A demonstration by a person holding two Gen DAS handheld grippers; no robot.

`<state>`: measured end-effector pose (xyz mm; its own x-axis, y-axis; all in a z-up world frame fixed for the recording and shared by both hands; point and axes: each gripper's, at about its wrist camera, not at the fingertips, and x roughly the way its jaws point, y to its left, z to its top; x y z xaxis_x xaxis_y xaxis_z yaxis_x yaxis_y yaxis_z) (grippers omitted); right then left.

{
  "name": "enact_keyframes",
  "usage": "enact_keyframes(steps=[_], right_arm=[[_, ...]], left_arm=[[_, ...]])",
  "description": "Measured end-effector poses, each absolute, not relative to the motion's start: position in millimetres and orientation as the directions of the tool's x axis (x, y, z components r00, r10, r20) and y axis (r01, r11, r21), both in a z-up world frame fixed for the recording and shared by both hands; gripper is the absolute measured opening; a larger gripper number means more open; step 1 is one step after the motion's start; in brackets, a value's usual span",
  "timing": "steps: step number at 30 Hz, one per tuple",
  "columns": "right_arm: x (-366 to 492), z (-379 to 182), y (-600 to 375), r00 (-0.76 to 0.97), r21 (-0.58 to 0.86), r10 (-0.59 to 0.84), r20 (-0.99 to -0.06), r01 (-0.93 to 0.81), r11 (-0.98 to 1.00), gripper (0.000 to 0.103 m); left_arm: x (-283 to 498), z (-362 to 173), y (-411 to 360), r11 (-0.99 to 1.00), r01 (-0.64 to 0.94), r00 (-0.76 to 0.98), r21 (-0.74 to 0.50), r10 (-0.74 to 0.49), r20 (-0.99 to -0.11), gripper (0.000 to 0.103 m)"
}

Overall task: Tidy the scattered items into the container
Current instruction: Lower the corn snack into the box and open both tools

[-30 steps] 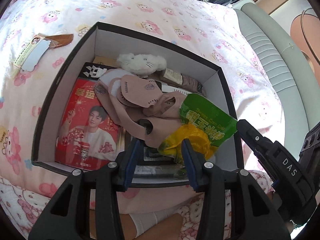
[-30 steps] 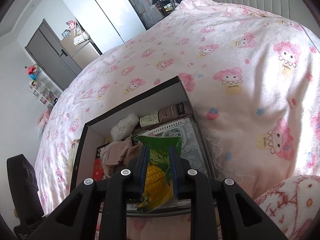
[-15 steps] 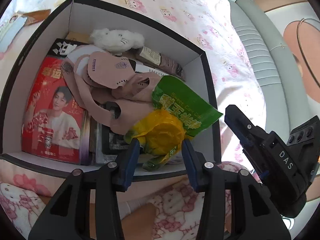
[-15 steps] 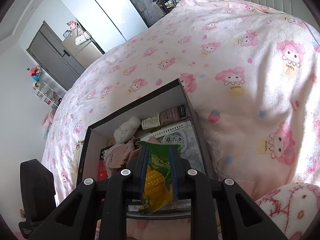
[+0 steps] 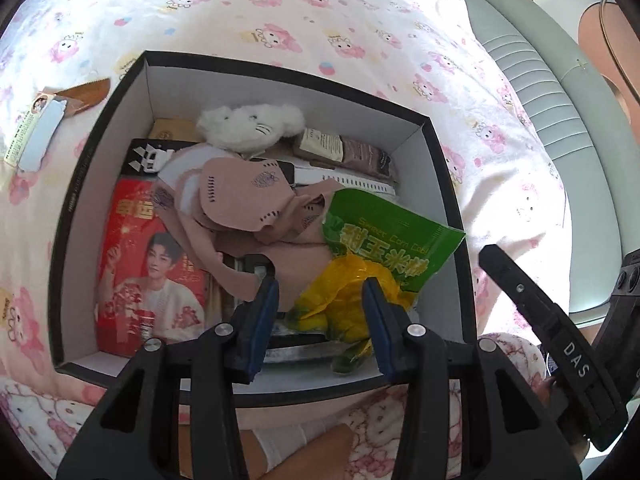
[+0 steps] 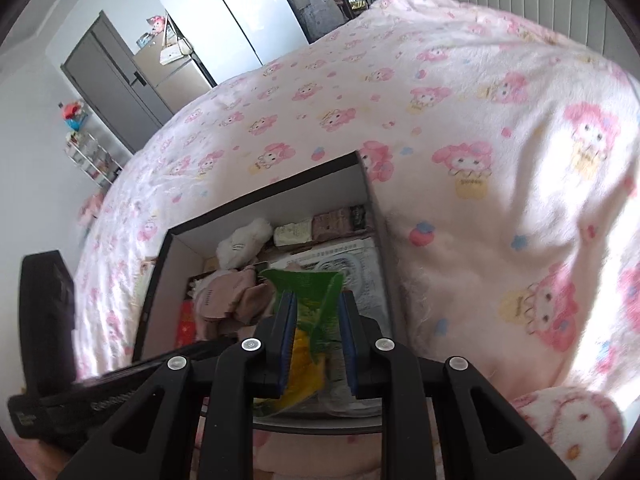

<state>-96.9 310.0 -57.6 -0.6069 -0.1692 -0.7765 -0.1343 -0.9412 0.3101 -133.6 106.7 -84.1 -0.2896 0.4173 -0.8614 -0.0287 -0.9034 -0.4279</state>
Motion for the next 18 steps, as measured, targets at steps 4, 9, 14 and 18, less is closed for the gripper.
enact_keyframes(steps=[4,9,14,18], right_arm=[[-98,-52,316,-0.627,0.366,-0.212,-0.749,-0.126,-0.922,0.018],[-108,-70,295,-0.575,0.36,-0.24,-0.782,-0.103,-0.927,0.018],[-111,-78,289,-0.559,0.354,-0.241,-0.793,-0.101,-0.93,0.018],[-116,-87,289,-0.542,0.334,-0.199,-0.817,-0.163,-0.928,0.019]], left_arm=[[-141,-87,112,-0.89,-0.07,-0.251,-0.451,0.453,-0.855,0.043],[-150,-101,128,-0.888,-0.079,-0.218,-0.452,0.458,-0.862,0.043],[-152,-111,124,-0.88,-0.062,-0.211,-0.471,0.472,-0.856,0.042],[-158,-117,124,-0.884,-0.036,-0.218,-0.466,0.462,-0.86,0.042]])
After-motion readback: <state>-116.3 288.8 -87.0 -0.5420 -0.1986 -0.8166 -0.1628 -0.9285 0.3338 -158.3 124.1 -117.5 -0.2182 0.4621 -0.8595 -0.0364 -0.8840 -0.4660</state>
